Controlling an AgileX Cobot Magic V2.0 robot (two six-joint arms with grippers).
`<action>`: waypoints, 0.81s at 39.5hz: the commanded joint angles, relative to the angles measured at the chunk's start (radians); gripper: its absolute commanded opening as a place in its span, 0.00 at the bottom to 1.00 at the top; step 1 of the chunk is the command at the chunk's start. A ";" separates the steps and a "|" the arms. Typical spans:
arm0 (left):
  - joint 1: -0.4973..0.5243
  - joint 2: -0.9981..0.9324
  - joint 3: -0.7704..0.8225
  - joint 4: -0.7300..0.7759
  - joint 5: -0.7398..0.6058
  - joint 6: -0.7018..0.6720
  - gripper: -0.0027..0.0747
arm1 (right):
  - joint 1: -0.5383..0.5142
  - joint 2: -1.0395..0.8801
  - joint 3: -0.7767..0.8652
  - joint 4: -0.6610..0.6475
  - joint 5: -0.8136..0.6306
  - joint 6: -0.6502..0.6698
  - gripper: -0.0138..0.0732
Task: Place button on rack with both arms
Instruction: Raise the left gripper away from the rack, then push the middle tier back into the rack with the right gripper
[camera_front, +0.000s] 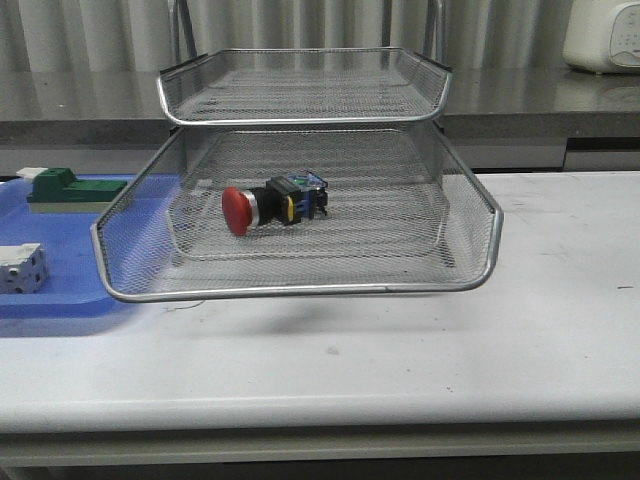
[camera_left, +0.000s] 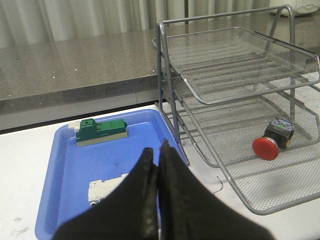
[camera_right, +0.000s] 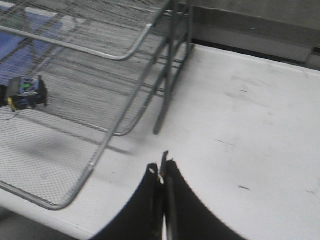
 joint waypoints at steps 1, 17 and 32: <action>0.003 0.010 -0.027 -0.011 -0.083 -0.010 0.01 | 0.142 0.108 -0.080 0.010 -0.117 -0.014 0.03; 0.003 0.010 -0.027 -0.011 -0.083 -0.010 0.01 | 0.609 0.519 -0.209 0.068 -0.119 -0.014 0.03; 0.003 0.010 -0.027 -0.011 -0.083 -0.010 0.01 | 0.636 0.758 -0.263 0.054 -0.187 -0.014 0.03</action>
